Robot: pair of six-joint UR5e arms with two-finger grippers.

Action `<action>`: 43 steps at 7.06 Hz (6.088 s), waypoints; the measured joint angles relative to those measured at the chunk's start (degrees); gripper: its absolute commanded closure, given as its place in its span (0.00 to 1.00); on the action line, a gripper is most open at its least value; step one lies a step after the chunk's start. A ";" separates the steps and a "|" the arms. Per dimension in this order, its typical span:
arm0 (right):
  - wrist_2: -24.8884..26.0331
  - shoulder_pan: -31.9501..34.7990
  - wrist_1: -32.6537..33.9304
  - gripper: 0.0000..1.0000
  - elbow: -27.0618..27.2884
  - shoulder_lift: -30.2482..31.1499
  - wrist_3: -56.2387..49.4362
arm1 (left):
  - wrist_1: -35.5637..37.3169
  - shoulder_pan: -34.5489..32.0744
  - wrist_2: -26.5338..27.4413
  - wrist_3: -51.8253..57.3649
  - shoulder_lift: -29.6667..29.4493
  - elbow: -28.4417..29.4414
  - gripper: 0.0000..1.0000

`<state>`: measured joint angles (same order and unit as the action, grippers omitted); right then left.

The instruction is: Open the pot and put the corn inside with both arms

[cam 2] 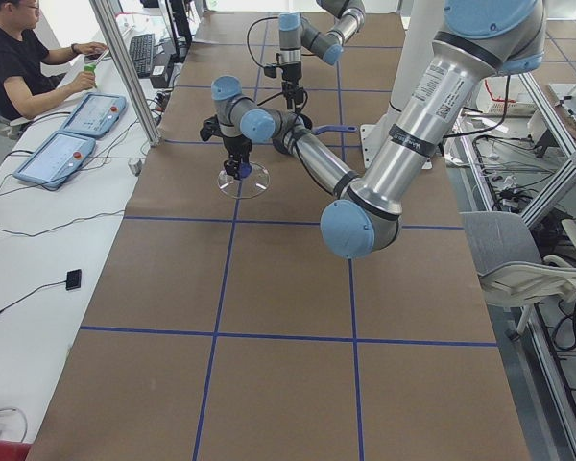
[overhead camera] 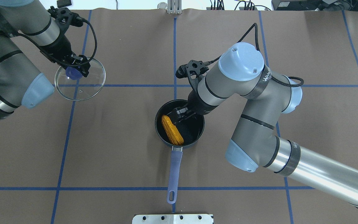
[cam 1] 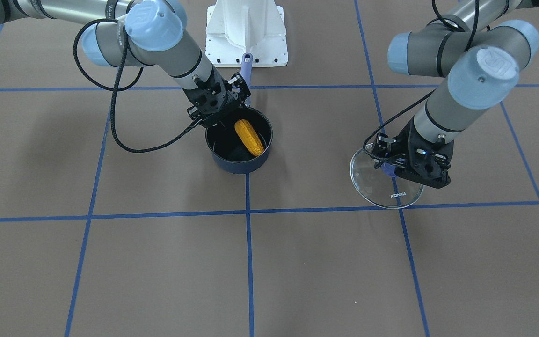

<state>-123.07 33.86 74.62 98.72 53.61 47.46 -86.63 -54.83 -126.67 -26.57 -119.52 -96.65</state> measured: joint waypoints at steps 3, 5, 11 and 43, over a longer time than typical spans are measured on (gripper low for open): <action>-0.28 1.96 0.19 0.00 0.06 0.03 0.00 | -7.31 -1.84 -1.31 4.83 8.13 0.65 0.40; -0.32 2.52 0.35 0.00 0.07 0.16 0.00 | -8.75 -2.37 -1.98 8.01 11.33 2.07 0.40; -0.31 2.79 0.53 0.00 -0.08 0.52 -0.09 | -10.83 -2.19 -3.69 9.25 11.79 8.31 0.39; -11.73 53.83 12.43 0.00 -4.68 38.27 -38.39 | -12.14 -23.80 -4.02 20.86 26.27 2.99 0.01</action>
<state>-134.80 87.69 87.05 94.04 91.88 9.07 -98.77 -78.63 -130.69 -5.71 -93.26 -93.65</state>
